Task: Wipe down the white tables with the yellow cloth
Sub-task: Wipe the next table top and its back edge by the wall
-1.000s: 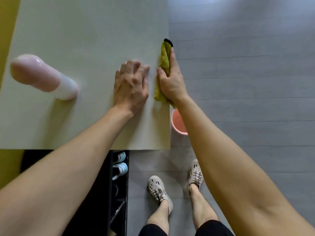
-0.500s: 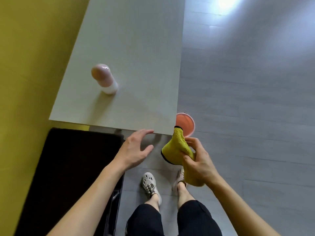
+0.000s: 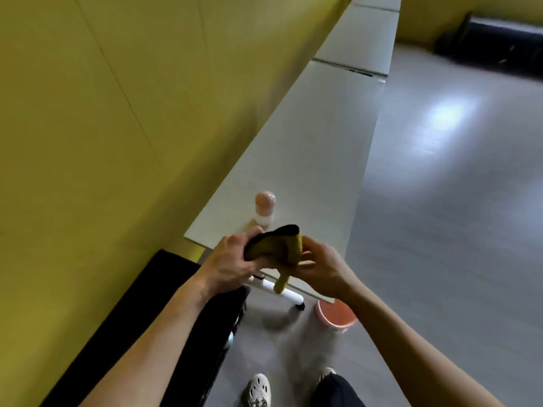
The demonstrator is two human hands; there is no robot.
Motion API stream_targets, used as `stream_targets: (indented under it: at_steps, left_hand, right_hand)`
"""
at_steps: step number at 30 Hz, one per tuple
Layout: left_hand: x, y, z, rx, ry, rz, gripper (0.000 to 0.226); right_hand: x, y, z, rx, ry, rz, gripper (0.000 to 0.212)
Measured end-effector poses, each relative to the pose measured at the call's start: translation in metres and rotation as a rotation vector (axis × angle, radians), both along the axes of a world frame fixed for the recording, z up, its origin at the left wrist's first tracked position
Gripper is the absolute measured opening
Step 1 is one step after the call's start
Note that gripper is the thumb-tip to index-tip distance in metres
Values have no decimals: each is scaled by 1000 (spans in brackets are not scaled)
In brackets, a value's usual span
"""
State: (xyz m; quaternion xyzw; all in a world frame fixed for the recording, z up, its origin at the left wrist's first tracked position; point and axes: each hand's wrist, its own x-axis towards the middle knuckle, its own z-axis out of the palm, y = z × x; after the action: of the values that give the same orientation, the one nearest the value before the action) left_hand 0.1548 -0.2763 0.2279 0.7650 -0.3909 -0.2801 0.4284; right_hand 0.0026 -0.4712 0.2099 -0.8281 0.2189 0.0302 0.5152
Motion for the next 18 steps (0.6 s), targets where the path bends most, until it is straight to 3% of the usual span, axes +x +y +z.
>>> stream_targets:
  at_steps: [3,6,8,10,12,14,17,18]
  left_hand:
    - [19,15,8,64,-59,-3,23]
    - [37,26,16,86,5,77,26]
    - [52,39,9,65,246,218,32]
    - [57,56,-7,-4,663,436,50]
    - [34,61,-29,-84,986,597,56]
    - [-1,52,-55,-151,1150,672,65]
    - [-38,33,-81,-315,1199,881,117]
    - [-43,30,-86,-381,1195,935,124]
  right_hand:
    - [22,4,-11,-52,45,94,21]
    - [36,5,-14,67,90,164,33]
    - [45,3,-13,132,61,201,25]
    - [56,-4,-9,187,34,203,7]
    - [67,-14,-3,203,36,221,13]
    - [77,-25,-1,127,89,288,13]
    - [85,-38,-12,-71,166,385,6]
    - [87,-40,-18,-84,161,368,7]
